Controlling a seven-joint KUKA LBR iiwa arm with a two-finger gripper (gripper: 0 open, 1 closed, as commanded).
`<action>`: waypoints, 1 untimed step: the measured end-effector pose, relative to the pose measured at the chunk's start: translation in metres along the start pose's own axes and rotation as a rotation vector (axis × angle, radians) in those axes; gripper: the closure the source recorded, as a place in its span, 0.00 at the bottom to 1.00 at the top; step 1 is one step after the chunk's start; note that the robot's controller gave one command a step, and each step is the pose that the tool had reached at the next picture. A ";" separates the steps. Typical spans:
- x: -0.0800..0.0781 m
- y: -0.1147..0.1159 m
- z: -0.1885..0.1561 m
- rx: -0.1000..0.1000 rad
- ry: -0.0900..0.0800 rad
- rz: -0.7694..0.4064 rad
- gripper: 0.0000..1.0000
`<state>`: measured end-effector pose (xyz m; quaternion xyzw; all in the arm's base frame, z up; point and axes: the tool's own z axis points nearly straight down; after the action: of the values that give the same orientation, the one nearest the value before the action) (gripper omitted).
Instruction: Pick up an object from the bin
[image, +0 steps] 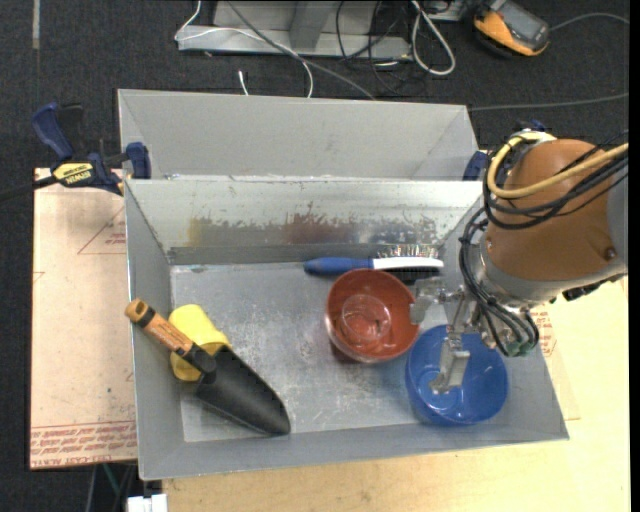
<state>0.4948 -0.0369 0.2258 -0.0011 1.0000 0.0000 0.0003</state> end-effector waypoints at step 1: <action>0.000 0.000 0.000 0.000 0.000 0.000 0.00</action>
Offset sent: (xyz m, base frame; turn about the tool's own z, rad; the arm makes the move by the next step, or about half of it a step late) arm 0.0189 -0.0001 -0.0664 -0.1300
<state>0.4948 -0.0370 0.2258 -0.0010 1.0000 0.0000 0.0003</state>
